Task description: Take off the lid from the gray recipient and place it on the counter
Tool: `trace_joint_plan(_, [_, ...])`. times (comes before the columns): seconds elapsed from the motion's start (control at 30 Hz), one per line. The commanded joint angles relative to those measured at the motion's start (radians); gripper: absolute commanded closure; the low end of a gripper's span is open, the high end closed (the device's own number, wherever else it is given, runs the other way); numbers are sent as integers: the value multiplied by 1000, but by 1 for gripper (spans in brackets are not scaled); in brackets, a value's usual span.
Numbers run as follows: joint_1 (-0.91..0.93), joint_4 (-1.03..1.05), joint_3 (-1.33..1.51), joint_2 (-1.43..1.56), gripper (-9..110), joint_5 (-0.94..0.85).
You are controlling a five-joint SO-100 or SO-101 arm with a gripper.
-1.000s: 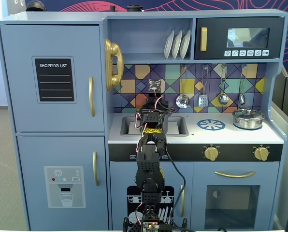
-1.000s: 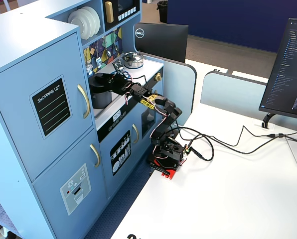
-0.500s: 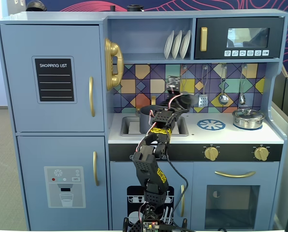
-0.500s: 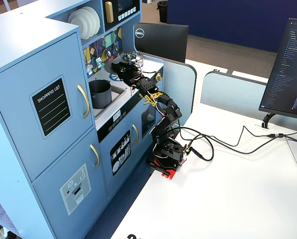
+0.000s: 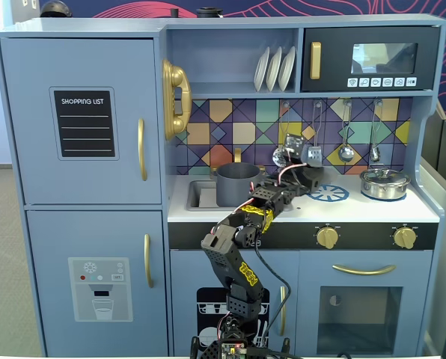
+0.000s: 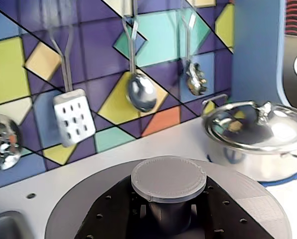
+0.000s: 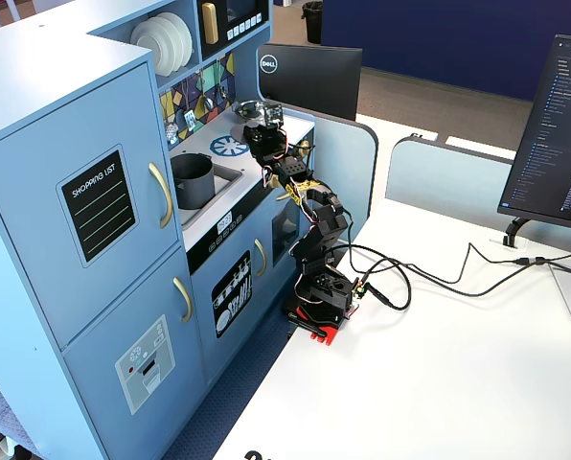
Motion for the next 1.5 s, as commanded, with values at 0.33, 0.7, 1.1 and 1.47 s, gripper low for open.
trace_joint_plan(0.33, [29, -221, 109, -107, 101, 8])
trace_joint_plan(0.7, [28, -302, 126, -221, 101, 14])
trace_joint_plan(1.1, [-6, -345, 107, -288, 101, 2])
trace_joint_plan(1.47, [-3, -330, 109, -288, 85, -52])
